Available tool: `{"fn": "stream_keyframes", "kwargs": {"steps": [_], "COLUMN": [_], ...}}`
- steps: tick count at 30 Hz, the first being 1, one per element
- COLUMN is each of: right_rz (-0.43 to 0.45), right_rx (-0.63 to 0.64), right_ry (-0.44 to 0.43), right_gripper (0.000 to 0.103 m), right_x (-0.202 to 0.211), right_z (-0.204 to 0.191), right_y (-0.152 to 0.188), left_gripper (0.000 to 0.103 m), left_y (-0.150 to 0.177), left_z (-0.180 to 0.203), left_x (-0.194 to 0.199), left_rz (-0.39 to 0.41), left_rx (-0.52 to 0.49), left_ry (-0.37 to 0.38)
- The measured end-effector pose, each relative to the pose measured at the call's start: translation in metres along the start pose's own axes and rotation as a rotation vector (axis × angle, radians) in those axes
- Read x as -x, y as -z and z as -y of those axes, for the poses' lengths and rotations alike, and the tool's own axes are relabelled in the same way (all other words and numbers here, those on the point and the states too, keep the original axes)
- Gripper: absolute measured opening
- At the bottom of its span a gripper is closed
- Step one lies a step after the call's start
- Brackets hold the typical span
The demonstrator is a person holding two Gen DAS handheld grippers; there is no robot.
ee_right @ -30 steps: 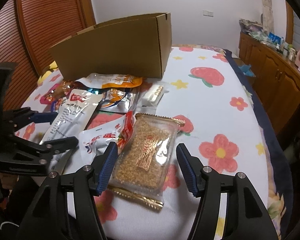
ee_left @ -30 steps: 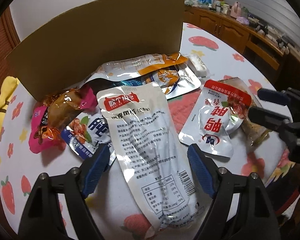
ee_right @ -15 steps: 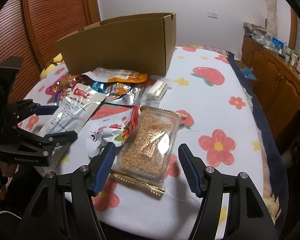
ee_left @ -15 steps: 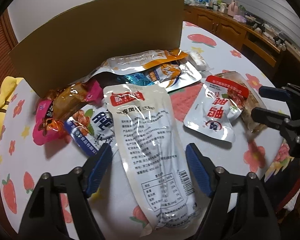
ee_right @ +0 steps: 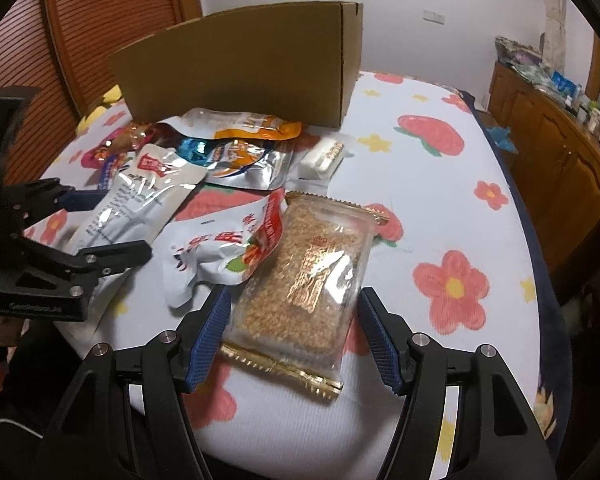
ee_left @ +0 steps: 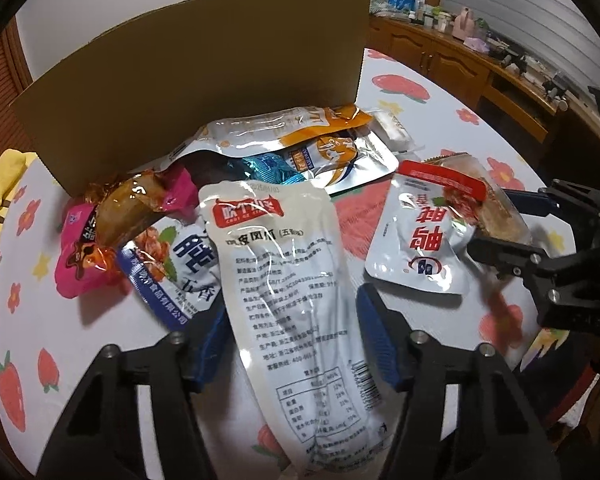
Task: Organize snacks
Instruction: 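Close the right gripper on the golden snack bag while the left gripper grasps the white red-label packet, then lift both held packets and carry them over the cardboard box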
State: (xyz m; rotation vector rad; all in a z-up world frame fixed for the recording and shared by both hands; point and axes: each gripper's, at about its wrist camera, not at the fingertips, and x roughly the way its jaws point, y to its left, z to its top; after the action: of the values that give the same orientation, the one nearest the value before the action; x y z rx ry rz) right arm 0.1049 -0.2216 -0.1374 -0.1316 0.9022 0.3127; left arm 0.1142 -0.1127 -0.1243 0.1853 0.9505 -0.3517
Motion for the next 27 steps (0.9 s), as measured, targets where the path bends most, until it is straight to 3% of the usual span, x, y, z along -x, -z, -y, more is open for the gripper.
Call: {"fn": "stream_keyframes", "kwargs": {"steps": [3,7,11,13,27], "right_rz": [0.005,0.01,0.019,0.024,0.072], "right_rx": [-0.008,0.0,0.0,-0.007,-0.02], "right_ry": [0.004,0.019,0.032,0.031,0.035], "right_gripper": [0.066,0.052,0.048,0.048,0.048], "right_x": [0.0,0.001,0.004,0.006,0.023], "right_z": [0.002,0.006,0.012,0.014,0.016], "right_y": [-0.001,0.002,0.004,0.005,0.007], "left_gripper": [0.054,0.045,0.038,0.024,0.023], "left_y": [0.001,0.0,0.001,0.001,-0.003], "left_z": [-0.001,-0.004,-0.005,-0.004,0.001], "left_x": [0.003,0.01,0.013,0.015,0.038], "left_rz": [0.012,0.023,0.036,0.049,0.116], "left_rx": [-0.004,-0.01,-0.009,-0.008,-0.012], "left_ry": [0.006,0.018,0.041,0.057,0.069]}}
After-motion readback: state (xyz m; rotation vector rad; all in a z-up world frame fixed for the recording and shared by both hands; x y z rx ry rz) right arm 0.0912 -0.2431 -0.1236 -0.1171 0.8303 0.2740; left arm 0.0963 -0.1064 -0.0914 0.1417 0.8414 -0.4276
